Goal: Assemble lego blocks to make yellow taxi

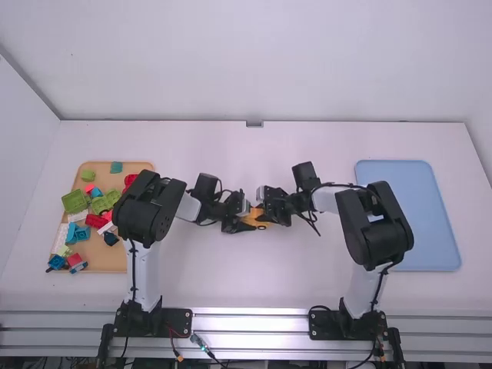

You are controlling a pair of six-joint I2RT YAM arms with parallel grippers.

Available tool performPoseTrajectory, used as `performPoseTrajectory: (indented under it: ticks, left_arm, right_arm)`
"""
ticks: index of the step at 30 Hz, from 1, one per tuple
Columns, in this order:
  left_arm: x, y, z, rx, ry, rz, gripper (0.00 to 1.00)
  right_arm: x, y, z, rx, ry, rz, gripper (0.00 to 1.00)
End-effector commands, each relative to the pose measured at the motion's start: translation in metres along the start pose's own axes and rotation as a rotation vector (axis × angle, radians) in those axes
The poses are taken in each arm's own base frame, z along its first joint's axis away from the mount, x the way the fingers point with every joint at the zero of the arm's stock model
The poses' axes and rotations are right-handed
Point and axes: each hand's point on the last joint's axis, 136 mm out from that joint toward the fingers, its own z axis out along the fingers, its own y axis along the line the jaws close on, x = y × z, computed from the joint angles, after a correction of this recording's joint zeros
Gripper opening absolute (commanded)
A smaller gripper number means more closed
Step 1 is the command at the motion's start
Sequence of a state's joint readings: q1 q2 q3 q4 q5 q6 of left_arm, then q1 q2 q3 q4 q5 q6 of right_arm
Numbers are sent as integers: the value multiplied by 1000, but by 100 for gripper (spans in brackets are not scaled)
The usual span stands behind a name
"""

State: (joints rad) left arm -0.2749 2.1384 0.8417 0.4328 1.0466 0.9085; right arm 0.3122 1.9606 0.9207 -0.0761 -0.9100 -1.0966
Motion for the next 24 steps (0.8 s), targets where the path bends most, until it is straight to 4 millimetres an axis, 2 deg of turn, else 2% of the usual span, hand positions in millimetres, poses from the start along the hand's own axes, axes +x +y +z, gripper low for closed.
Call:
performPoseTrajectory:
  ticks: [1, 7, 14, 24]
  left_arm:
    - [10, -4, 4, 14, 27, -65, 49]
    - [9, -2, 4, 16, 29, -69, 46]
    - [12, -5, 4, 17, 34, -60, 44]
    - [12, -6, 4, 19, 35, -62, 44]
  right_arm:
    - [45, 13, 11, 6, 165, 102, 0]
    - [56, 12, 10, 25, 224, 118, 0]
    - [69, 21, 19, 25, 370, 81, 0]
    - [64, 17, 25, 48, 366, 85, 0]
